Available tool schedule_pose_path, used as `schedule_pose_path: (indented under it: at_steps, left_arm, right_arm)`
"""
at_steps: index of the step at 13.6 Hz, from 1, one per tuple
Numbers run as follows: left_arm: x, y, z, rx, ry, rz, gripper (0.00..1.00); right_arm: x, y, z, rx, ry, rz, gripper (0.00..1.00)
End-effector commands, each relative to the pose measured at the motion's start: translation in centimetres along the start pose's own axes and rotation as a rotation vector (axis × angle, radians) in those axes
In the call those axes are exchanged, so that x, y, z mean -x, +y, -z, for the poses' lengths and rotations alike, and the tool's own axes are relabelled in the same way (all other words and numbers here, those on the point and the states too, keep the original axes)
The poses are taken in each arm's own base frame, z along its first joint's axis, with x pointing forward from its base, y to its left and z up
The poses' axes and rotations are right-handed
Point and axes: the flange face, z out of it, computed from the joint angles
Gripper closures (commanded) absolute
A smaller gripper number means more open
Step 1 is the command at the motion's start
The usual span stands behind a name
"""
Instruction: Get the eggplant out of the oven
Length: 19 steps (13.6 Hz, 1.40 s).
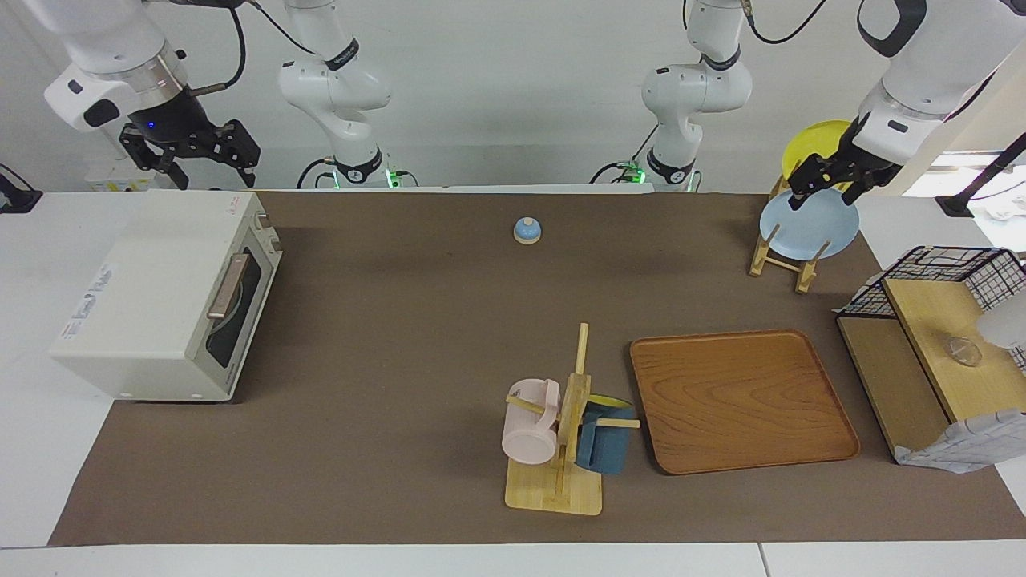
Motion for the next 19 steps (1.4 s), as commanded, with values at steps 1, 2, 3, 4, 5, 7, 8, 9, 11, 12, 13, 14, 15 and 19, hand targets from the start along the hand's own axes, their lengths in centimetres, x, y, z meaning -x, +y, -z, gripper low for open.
schedule_pose_path:
  at_steps: [1, 2, 3, 4, 5, 7, 8, 9, 11, 12, 13, 14, 15, 19]
  left_arm:
    - [0.2, 0.4, 0.9, 0.006, 0.034, -0.023, 0.0]
    - [0.2, 0.4, 0.9, 0.006, 0.033, -0.022, 0.0]
    - [0.2, 0.1, 0.9, 0.007, 0.033, -0.014, 0.0]
    - [0.2, -0.2, 0.9, 0.007, 0.028, -0.007, 0.0]
    - [0.3, -0.2, 0.8, 0.007, 0.022, -0.005, 0.0]
    - [0.3, -0.2, 0.9, 0.005, 0.022, -0.005, 0.0]
    - [0.3, -0.2, 0.9, 0.005, 0.022, -0.005, 0.0]
    - [0.3, -0.2, 0.9, 0.005, 0.022, -0.005, 0.0]
    - [0.3, -0.2, 0.9, 0.007, 0.022, -0.004, 0.0]
    - [0.3, -0.2, 0.8, 0.005, 0.02, -0.005, 0.0]
    - [0.3, -0.2, 0.9, 0.005, 0.022, -0.005, 0.0]
    - [0.3, -0.2, 0.8, 0.005, 0.02, -0.004, 0.0]
    - [0.3, -0.2, 0.8, 0.005, 0.02, -0.004, 0.0]
    - [0.3, -0.2, 0.8, 0.005, 0.02, -0.004, 0.0]
  right_arm:
    - [-0.1, 0.1, 0.1, -0.001, -0.007, -0.015, 0.0]
    - [-0.1, -0.3, 0.1, 0.0, -0.009, -0.009, 0.0]
    - [-0.1, -0.4, -0.1, 0.002, -0.007, -0.01, 0.0]
    - [-0.1, -0.3, -0.3, -0.001, -0.003, -0.007, 0.0]
    - [0.0, -0.6, -0.7, -0.003, -0.013, -0.002, 0.0]
    - [0.2, -0.8, -0.9, 0.001, -0.017, 0.023, 0.23]
    - [0.2, -0.8, -1.6, 0.003, -0.024, 0.038, 0.75]
    - [0.2, -0.8, -3.5, 0.007, 0.006, 0.061, 1.0]
    - [-1.1, -0.8, -9.9, 0.055, 0.039, 0.089, 1.0]
    - [-1.7, -0.8, -11.6, 0.105, 0.028, 0.109, 1.0]
    - [-2.3, -1.5, -12.6, 0.145, 0.01, 0.138, 1.0]
    - [-2.4, -1.3, -13.0, 0.156, 0.002, 0.145, 1.0]
    - [-2.7, -1.0, -14.0, 0.156, -0.014, 0.145, 1.0]
    - [-3.4, 0.7, -17.4, 0.198, -0.028, 0.169, 1.0]
